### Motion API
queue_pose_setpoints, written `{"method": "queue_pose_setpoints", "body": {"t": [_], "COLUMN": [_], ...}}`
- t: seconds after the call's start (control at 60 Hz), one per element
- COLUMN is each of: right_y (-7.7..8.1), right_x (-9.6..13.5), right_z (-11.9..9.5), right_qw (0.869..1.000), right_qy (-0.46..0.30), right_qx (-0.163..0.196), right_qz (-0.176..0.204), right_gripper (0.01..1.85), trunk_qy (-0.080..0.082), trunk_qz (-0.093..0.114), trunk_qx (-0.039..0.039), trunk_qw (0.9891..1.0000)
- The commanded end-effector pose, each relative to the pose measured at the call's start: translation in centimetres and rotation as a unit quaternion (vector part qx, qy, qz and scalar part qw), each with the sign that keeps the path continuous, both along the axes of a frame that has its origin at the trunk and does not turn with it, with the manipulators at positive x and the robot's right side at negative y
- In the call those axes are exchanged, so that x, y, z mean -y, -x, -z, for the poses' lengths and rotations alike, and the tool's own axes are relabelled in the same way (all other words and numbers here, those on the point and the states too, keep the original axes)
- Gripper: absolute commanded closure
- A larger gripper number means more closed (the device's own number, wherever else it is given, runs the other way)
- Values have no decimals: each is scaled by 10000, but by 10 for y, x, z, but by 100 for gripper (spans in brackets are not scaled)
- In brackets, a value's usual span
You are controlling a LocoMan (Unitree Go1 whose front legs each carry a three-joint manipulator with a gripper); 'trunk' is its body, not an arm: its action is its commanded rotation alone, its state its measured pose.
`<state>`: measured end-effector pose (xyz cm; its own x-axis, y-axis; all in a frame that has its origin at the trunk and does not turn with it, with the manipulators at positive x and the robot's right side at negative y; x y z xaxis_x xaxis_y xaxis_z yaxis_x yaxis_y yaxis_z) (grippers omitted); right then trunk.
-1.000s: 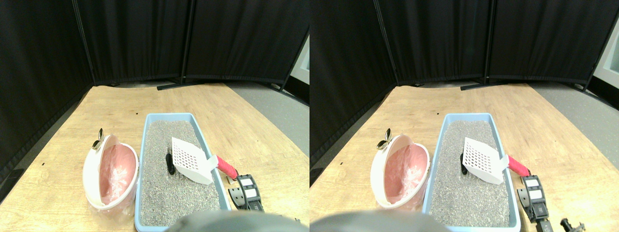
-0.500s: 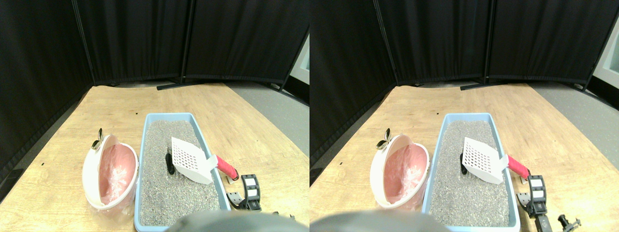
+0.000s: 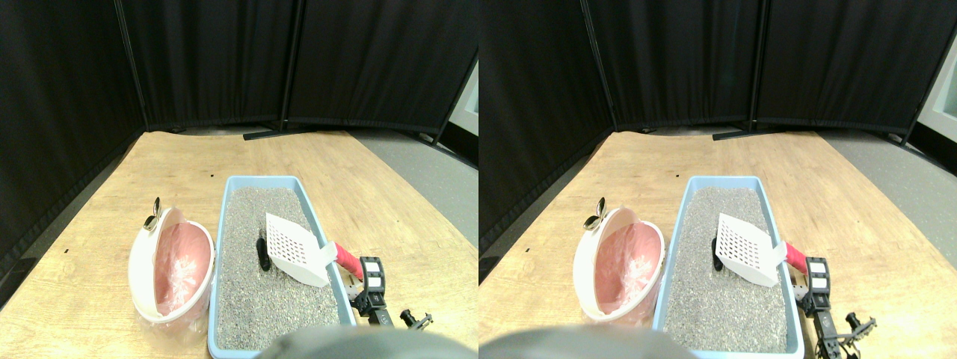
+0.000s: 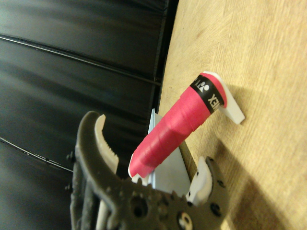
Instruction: Scoop (unimanual)
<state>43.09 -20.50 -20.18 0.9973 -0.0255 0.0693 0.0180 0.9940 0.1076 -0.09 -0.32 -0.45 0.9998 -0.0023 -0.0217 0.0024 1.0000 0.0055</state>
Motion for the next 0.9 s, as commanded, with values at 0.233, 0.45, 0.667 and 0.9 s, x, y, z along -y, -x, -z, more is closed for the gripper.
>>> {"method": "queue_pose_setpoints", "body": {"t": [0.233, 0.45, 0.667, 0.9], "right_y": [-20, -32, -40, -49], "right_x": [0, 1, 2, 0], "right_z": [5, 7, 9, 6], "right_qw": [9999, 9997, 9997, 9998], "right_qy": [-116, -182, -185, -137], "right_qx": [26, -15, -46, -28], "right_qz": [88, 156, 170, 166], "right_gripper": [96, 94, 93, 94], "trunk_qy": [115, 141, 148, 137], "trunk_qz": [-62, -75, -84, -67], "trunk_qx": [-31, -37, -36, -25], "trunk_qw": [9999, 9999, 9998, 9999]}}
